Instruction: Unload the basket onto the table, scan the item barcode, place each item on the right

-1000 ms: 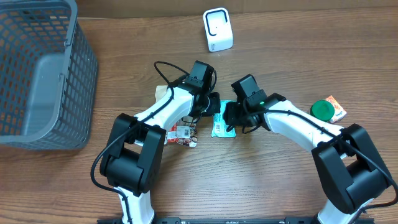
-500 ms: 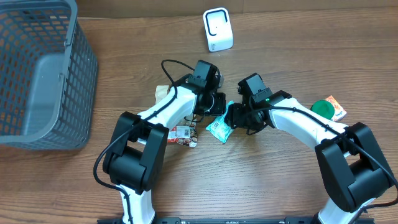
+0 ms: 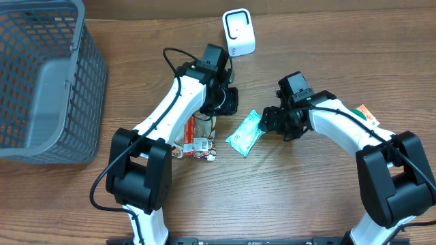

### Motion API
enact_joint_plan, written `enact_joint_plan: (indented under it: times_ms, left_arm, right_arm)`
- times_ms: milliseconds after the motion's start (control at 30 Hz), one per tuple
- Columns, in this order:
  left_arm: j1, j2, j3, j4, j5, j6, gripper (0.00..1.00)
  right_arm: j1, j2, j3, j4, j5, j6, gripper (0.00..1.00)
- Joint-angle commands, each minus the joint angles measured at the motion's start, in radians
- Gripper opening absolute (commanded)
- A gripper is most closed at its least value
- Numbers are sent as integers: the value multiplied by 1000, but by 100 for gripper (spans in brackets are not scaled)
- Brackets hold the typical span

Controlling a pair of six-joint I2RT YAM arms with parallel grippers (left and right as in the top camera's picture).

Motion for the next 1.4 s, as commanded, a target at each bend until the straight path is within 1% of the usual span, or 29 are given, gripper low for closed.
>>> enact_joint_plan:
  times_ms: [0, 300, 500, 567, 600, 767, 900, 1000, 1133, 1267, 1367]
  left_arm:
    - [-14, -12, -74, 13, -14, -18, 13]
    - [-14, -12, -227, 103, 21, -27, 11]
    - [-8, -14, -233, 117, 23, -26, 14]
    - [6, -16, -202, 92, 63, -25, 24]
    - [13, -17, -182, 71, 78, -25, 25]
    - [37, -17, -54, -73, 84, -14, 29]
    - [17, -16, -56, -111, 83, -14, 29]
    - [-17, -14, -101, -87, 82, -14, 29]
    - [-51, -14, -175, 0, 79, -31, 30]
    - [-63, -13, -232, 59, 23, -92, 28]
    - [-63, -13, -255, 91, -10, -101, 26]
  right_arm:
    - [0, -6, 31, 21, -8, -50, 71]
    - [0, -2, 29, 39, -5, -51, 73]
    - [0, -1, 27, 40, 3, -74, 72]
    - [0, -1, 27, 46, 3, -74, 72]
    - [0, -1, 27, 49, 3, -74, 73]
    - [0, -1, 27, 50, 3, -74, 72]
    - [0, -1, 27, 51, 3, -73, 73]
    - [0, -1, 27, 52, 4, -73, 73]
    - [0, -1, 27, 51, 3, -74, 73]
    - [0, -1, 27, 51, 3, -74, 73]
    - [0, -1, 27, 54, 3, -74, 74]
